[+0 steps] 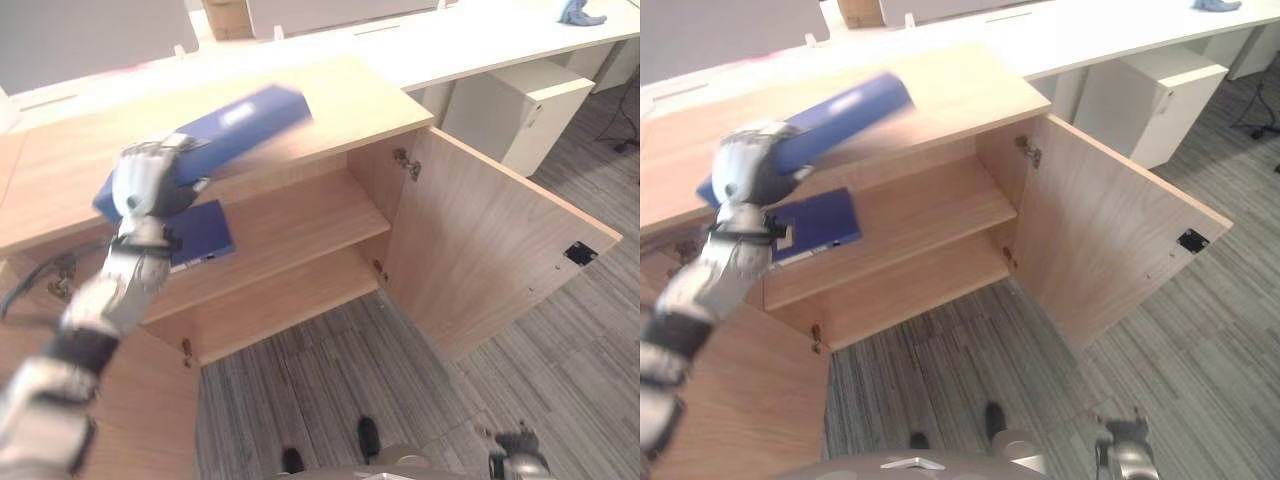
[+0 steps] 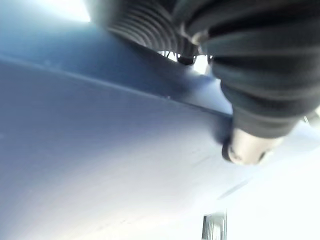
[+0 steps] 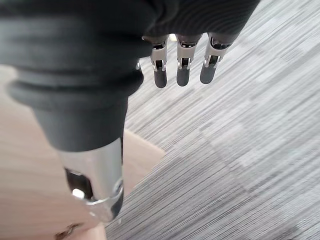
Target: Put the empty folder in the office cabinet
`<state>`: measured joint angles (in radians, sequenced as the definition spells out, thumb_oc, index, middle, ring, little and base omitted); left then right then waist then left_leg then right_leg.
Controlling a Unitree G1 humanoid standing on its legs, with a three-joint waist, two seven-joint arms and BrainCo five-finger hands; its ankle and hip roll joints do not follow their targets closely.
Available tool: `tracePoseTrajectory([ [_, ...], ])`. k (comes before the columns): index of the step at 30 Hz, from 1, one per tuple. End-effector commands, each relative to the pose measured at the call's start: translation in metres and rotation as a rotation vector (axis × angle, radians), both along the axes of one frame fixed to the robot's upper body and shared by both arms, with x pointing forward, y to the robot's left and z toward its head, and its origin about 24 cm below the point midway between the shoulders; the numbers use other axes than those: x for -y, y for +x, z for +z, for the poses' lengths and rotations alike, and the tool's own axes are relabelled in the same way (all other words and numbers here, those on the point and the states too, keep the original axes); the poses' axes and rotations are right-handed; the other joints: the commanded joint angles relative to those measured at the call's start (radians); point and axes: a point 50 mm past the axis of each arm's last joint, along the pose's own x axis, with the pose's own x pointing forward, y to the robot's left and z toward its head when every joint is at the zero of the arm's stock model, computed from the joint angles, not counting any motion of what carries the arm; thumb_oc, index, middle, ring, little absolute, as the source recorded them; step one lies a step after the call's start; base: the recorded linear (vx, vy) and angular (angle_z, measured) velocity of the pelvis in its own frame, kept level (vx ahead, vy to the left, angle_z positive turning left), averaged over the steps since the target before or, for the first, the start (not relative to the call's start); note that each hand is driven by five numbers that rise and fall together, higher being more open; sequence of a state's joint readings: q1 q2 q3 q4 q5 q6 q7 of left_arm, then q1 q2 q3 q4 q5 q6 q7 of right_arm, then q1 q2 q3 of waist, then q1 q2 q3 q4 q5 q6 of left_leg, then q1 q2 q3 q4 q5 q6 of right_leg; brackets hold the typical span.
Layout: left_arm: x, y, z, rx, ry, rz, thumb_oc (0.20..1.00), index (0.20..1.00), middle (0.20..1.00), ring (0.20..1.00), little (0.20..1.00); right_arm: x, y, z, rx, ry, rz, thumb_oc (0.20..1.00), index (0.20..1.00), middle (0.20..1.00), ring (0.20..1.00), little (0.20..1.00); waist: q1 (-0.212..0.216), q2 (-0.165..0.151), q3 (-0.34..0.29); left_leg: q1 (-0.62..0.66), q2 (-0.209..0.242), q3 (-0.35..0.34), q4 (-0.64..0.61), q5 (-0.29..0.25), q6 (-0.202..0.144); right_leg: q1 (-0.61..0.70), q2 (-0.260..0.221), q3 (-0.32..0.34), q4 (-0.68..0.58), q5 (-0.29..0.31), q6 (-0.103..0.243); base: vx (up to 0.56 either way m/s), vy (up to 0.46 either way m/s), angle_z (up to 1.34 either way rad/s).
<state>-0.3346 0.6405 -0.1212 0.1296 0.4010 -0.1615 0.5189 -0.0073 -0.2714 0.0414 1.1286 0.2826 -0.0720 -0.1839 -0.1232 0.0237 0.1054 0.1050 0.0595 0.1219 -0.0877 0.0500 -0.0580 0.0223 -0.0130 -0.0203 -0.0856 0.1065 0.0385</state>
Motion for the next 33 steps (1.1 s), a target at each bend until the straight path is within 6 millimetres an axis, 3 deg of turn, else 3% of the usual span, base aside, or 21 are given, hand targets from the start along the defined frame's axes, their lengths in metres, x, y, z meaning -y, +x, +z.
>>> tracePoseTrajectory([
  [1,0.007,-0.004,0.027,0.12,-0.374,-0.213,0.2,0.2,0.2,0.2,0.2,-0.006,0.039,0.015,0.169,0.056,0.002,1.0,1.0,1.0,1.0,1.0,0.008,-0.037,-0.072,0.003,-0.009,-0.021,0.0,-0.117,-0.021,0.039,-0.109,-0.024,-0.002,-0.092,0.118,0.04,0.043,0.07],
  [3,0.017,-0.013,0.03,0.141,-0.514,-0.338,0.2,0.2,0.2,0.2,0.2,-0.015,0.068,0.031,0.291,0.086,0.046,1.0,1.0,1.0,1.0,1.0,0.021,-0.04,-0.084,0.013,-0.013,-0.023,0.0,-0.116,-0.019,0.049,-0.113,-0.024,-0.002,-0.09,0.114,0.02,0.022,0.09],
  [4,0.017,-0.014,0.03,0.139,-0.516,-0.337,0.2,0.2,0.2,0.2,0.2,-0.015,0.067,0.031,0.289,0.085,0.047,1.0,1.0,1.0,1.0,1.0,0.02,-0.039,-0.083,0.015,-0.013,-0.023,0.0,-0.117,-0.019,0.052,-0.113,-0.023,-0.002,-0.091,0.114,0.02,0.016,0.09],
  [5,0.025,-0.019,0.03,0.133,-0.616,-0.443,0.2,0.2,0.2,0.2,0.2,-0.02,0.095,0.051,0.418,0.119,0.081,1.0,1.0,1.0,1.0,1.0,0.034,-0.041,-0.092,0.029,-0.014,-0.026,0.0,-0.119,-0.017,0.067,-0.117,-0.026,-0.002,-0.093,0.111,0.0,0.0,0.0],
  [7,0.031,-0.026,0.029,0.114,-0.714,-0.544,0.2,0.2,0.2,0.2,0.2,-0.026,0.124,0.077,0.571,0.171,0.093,1.0,1.0,1.0,1.0,1.0,0.046,-0.043,-0.095,0.039,-0.016,-0.03,0.0,-0.12,-0.015,0.079,-0.12,-0.029,-0.002,-0.095,0.108,0.0,0.0,0.0],
  [8,0.032,-0.03,0.022,0.067,-0.783,-0.602,0.2,0.2,0.2,0.2,0.2,-0.029,0.143,0.102,0.691,0.208,0.12,1.0,1.0,1.0,1.0,1.0,0.056,-0.044,-0.101,0.047,-0.016,-0.032,0.0,-0.121,-0.014,0.088,-0.122,-0.032,-0.002,-0.096,0.107,0.01,0.015,0.06],
  [10,0.032,-0.03,0.022,0.065,-0.785,-0.602,0.2,0.2,0.2,0.2,0.2,-0.029,0.143,0.102,0.69,0.208,0.121,1.0,1.0,1.0,1.0,1.0,0.056,-0.043,-0.1,0.049,-0.016,-0.032,0.0,-0.121,-0.014,0.09,-0.122,-0.032,-0.002,-0.096,0.107,0.0,0.011,0.05],
  [11,0.033,-0.033,0.016,0.012,-0.814,-0.651,0.2,0.2,0.2,0.2,0.2,-0.029,0.161,0.128,0.802,0.229,0.157,1.0,1.0,1.0,1.0,1.0,0.066,-0.046,-0.102,0.052,-0.016,-0.034,0.0,-0.121,-0.013,0.094,-0.124,-0.036,-0.002,-0.096,0.107,0.0,0.021,0.03],
  [12,0.035,-0.036,0.012,-0.019,-0.835,-0.677,0.2,0.2,0.2,0.2,0.2,-0.029,0.168,0.142,0.858,0.242,0.174,1.0,1.0,1.0,1.0,1.0,0.071,-0.047,-0.101,0.055,-0.017,-0.035,0.0,-0.12,-0.012,0.097,-0.126,-0.037,-0.002,-0.095,0.107,0.0,0.0,0.0],
  [13,0.035,-0.036,0.012,-0.019,-0.835,-0.677,0.2,0.2,0.2,0.2,0.2,-0.029,0.168,0.142,0.858,0.242,0.174,1.0,1.0,1.0,1.0,1.0,0.071,-0.047,-0.101,0.055,-0.017,-0.035,0.0,-0.12,-0.012,0.098,-0.126,-0.037,-0.002,-0.095,0.107,0.0,0.0,0.0],
  [15,0.04,-0.043,0.0,-0.116,-0.88,-0.749,0.2,0.2,0.2,0.2,0.2,-0.025,0.183,0.173,0.972,0.287,0.201,1.0,1.0,1.0,1.0,1.0,0.087,-0.056,-0.101,0.062,-0.02,-0.036,0.0,-0.12,-0.009,0.107,-0.13,-0.043,-0.002,-0.093,0.108,0.0,0.008,0.02],
  [19,0.048,-0.055,-0.018,-0.249,-0.933,-0.815,0.2,0.2,0.2,0.2,0.2,-0.028,0.196,0.202,1.077,0.382,0.24,1.0,1.0,1.0,1.0,1.0,0.105,-0.069,-0.096,0.065,-0.021,-0.039,0.0,-0.119,-0.008,0.112,-0.137,-0.047,-0.002,-0.09,0.11,-0.01,0.01,0.06],
  [26,0.065,-0.071,-0.041,-0.408,-1.004,-0.888,0.2,0.2,0.2,0.2,0.2,-0.061,0.199,0.217,1.129,0.574,0.352,1.0,1.0,1.0,1.0,1.0,0.123,-0.084,-0.085,0.057,-0.022,-0.046,0.0,-0.115,-0.006,0.108,-0.141,-0.05,-0.002,-0.083,0.111,0.0,0.0,0.01],
  [27,0.072,-0.075,-0.045,-0.448,-1.022,-0.917,0.2,0.2,0.2,0.2,0.2,-0.084,0.197,0.218,1.114,0.661,0.427,1.0,1.0,1.0,1.0,1.0,0.129,-0.089,-0.081,0.051,-0.022,-0.049,0.0,-0.11,-0.005,0.104,-0.142,-0.052,-0.002,-0.08,0.11,0.0,0.0,0.0],
  [30,0.078,-0.078,-0.046,-0.48,-1.016,-0.94,0.2,0.2,0.2,0.2,0.2,-0.113,0.19,0.223,1.091,0.753,0.544,1.0,1.0,1.0,1.0,1.0,0.135,-0.095,-0.075,0.044,-0.021,-0.054,0.0,-0.106,-0.005,0.097,-0.143,-0.053,-0.002,-0.077,0.11,0.0,0.0,0.0],
  [31,0.078,-0.078,-0.046,-0.48,-1.016,-0.94,0.2,0.2,0.2,0.2,0.2,-0.113,0.19,0.223,1.091,0.754,0.544,1.0,1.0,1.0,1.0,1.0,0.134,-0.095,-0.075,0.044,-0.021,-0.054,0.0,-0.106,-0.005,0.097,-0.143,-0.053,-0.002,-0.077,0.11,0.0,0.0,0.0],
  [33,0.082,-0.08,-0.044,-0.495,-1.003,-0.959,0.2,0.2,0.2,0.2,0.2,-0.144,0.182,0.231,1.08,0.834,0.675,1.0,1.0,1.0,1.0,1.0,0.141,-0.097,-0.07,0.035,-0.023,-0.059,0.0,-0.102,-0.005,0.09,-0.144,-0.053,-0.002,-0.074,0.109,-0.01,0.007,0.02],
])
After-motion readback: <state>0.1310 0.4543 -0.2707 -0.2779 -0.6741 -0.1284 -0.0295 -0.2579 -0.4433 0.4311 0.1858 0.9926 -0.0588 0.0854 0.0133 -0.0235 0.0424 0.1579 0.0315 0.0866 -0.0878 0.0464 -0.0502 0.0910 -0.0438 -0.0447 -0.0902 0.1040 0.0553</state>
